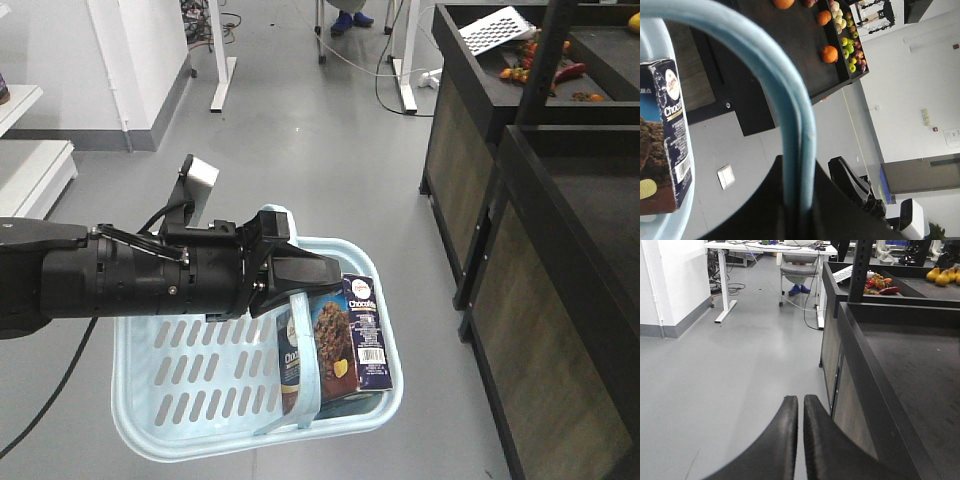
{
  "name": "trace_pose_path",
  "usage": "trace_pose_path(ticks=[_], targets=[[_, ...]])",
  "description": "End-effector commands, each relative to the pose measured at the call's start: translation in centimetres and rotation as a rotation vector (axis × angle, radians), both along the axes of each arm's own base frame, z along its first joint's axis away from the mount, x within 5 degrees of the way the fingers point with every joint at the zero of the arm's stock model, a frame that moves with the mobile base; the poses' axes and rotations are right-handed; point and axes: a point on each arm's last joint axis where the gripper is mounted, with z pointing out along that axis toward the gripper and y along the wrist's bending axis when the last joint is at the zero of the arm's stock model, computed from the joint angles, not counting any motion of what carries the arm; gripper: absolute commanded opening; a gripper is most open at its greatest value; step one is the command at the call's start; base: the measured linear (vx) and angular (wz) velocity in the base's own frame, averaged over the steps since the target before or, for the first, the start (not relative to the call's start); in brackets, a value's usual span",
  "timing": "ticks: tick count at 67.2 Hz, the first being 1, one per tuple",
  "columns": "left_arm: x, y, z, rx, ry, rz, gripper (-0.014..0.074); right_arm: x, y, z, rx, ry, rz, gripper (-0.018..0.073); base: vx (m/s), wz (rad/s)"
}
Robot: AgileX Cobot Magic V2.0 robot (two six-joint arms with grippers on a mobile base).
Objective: Left arm holds basket, right arm returns cookies
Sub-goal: 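Turn the base past the shelves and tables carrying the basket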
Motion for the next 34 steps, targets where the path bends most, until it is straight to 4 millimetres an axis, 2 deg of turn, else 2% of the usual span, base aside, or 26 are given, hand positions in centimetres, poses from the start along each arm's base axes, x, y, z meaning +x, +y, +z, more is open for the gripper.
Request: trace_pose_path(ticks=[1,34], targets=[[-0.57,-0.13,3.04,-0.131,-0.042,-0.005,-0.0003,0.08,0.05,0.30,-0.011,-0.066,0.006,0.0004,0.31,0.08],[-0.56,-0.12,3.04,-0.131,-0.042,-0.004,-0.0003,0.08,0.05,0.30,-0.011,-0.066,0.006,0.0004,0.31,0.04]])
